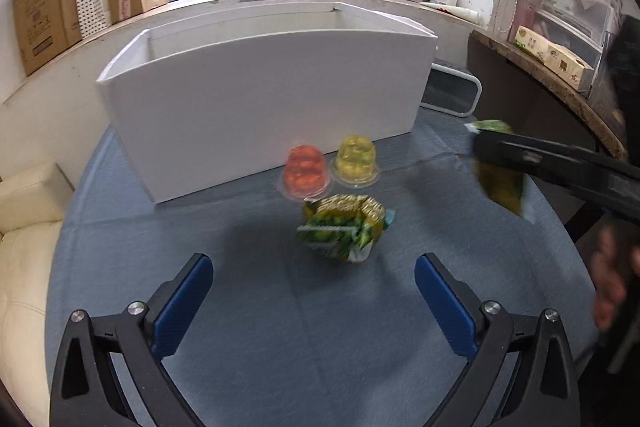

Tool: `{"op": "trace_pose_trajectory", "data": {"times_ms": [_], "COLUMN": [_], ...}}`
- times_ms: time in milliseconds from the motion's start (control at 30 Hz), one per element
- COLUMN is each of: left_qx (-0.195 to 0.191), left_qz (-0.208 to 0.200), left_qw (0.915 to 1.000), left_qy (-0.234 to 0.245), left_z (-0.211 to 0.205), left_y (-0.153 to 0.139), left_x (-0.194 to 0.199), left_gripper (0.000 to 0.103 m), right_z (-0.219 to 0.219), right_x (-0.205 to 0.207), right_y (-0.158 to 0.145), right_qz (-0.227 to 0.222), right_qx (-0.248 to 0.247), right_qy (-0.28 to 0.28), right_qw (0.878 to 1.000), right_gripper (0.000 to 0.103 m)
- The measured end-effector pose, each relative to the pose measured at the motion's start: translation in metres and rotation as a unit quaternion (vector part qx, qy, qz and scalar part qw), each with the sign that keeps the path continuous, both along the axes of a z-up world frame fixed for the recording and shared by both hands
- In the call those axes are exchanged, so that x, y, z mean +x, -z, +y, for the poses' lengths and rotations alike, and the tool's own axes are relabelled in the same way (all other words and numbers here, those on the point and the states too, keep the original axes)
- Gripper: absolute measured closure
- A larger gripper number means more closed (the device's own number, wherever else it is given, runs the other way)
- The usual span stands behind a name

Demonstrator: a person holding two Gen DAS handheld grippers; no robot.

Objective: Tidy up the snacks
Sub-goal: 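Grasp a green pea pack with the left gripper while the right gripper grasps the garlic-flavour pack, then carry both green packs into the white box and release both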

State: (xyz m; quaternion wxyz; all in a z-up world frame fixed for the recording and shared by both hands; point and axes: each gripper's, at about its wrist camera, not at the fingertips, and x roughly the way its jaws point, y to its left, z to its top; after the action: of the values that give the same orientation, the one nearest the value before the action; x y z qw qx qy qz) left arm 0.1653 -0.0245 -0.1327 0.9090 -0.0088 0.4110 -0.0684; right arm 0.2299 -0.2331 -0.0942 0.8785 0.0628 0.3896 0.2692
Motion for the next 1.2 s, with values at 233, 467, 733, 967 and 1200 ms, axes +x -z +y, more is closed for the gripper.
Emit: {"op": "trace_pose_trajectory", "data": {"times_ms": [233,467,733,967,1200], "left_qx": [0.004,0.015,-0.004,-0.028,-0.029], "left_qz": [0.012,0.025,0.001,-0.047,-0.096], "left_qw": [0.9999,0.9995,0.9999,0.9985,0.9947], "left_qy": [-0.001,0.012,0.014,0.004,-0.023], "left_z": [-0.018,-0.027,-0.013,0.016,0.054], "left_y": [0.013,0.026,0.009,-0.030,-0.080], "left_x": [0.034,0.048,0.030,-0.006,-0.014], "left_gripper": [0.000,0.042,0.051,0.051,0.051], "right_z": [-0.014,-0.027,-0.019,-0.002,0.039], "right_x": [-0.026,-0.047,-0.054,-0.046,-0.015], "right_y": [-0.009,-0.006,-0.011,-0.017,-0.039], "right_qz": [-0.006,-0.006,-0.022,-0.027,-0.060], "right_qx": [-0.004,-0.003,-0.009,-0.005,-0.018], "right_qy": [0.011,0.015,0.007,-0.005,-0.032], "right_qw": [1.000,1.000,1.000,1.000,0.998], "right_gripper": [0.053,0.053,0.053,0.053,0.053]}}
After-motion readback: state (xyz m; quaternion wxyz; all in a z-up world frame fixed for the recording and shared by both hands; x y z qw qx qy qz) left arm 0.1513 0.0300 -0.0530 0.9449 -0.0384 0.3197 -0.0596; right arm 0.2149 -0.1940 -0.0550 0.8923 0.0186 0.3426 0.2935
